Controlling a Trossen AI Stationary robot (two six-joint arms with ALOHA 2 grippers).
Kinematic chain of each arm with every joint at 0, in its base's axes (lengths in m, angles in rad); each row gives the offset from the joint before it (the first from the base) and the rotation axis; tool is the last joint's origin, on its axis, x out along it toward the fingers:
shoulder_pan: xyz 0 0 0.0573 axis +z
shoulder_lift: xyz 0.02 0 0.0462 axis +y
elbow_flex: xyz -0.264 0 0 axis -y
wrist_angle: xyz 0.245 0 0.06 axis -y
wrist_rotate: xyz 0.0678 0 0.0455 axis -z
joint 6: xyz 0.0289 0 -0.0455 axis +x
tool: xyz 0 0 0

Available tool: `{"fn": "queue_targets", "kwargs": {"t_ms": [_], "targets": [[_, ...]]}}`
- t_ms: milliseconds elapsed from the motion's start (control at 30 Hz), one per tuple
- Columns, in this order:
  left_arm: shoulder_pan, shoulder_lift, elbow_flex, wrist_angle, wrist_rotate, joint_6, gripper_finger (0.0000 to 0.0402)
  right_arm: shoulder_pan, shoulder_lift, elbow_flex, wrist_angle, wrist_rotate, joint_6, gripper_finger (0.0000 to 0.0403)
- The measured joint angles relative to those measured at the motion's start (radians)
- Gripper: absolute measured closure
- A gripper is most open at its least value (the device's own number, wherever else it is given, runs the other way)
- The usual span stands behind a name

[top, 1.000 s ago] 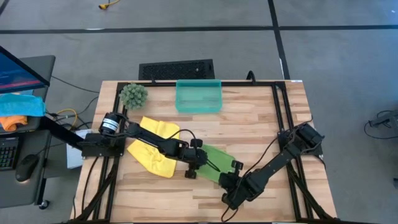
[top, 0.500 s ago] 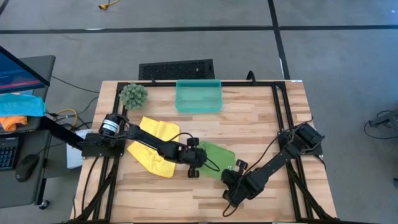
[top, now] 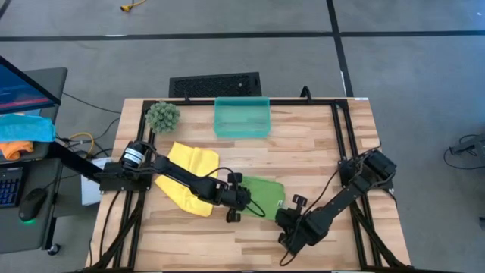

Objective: Roll microfiber towels into tight, uniform cylinder then place into a basket
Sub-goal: Fold the green microfiber cloth, then roll the green microfiber cloth

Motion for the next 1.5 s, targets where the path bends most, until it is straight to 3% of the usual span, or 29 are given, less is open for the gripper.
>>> {"fn": "queue_targets", "kwargs": {"t_ms": [133,400,533,767,1000,1133,1300,1400,1500], "targets": [[-0.014,0.000,0.014,-0.002,0.005,-0.001,0.0299,0.023,-0.030,0.000,-0.050,0.016,0.010,0.0366],[-0.034,0.000,0.067,-0.070,-0.005,0.007,0.0299,0.090,-0.114,0.000,-0.170,0.225,0.084,0.0378],[-0.040,-0.001,0.095,-0.114,-0.028,0.016,0.0299,0.107,-0.144,0.001,-0.222,0.269,0.086,0.0380],[-0.054,-0.015,0.181,-0.313,-0.076,-0.003,0.0299,0.109,-0.187,0.001,-0.364,0.343,0.097,0.0377],[-0.084,-0.161,0.192,-0.517,-0.185,-0.066,0.0299,0.109,-0.236,0.001,-0.556,0.421,0.208,0.0384],[-0.079,-0.286,0.125,-0.555,-0.194,-0.107,0.0299,0.097,-0.273,-0.019,-0.585,0.455,0.225,0.0386],[-0.056,-0.450,-0.071,-0.401,-0.212,-0.177,0.0299,0.053,-0.357,-0.140,-0.547,0.459,0.246,0.0386],[-0.038,-0.527,-0.221,-0.178,-0.199,-0.154,0.0299,0.019,-0.433,-0.250,-0.453,0.458,0.245,0.0389],[0.003,-0.574,-0.358,0.073,-0.119,-0.118,0.0299,-0.025,-0.532,-0.357,-0.324,0.444,0.245,0.0390]]}}
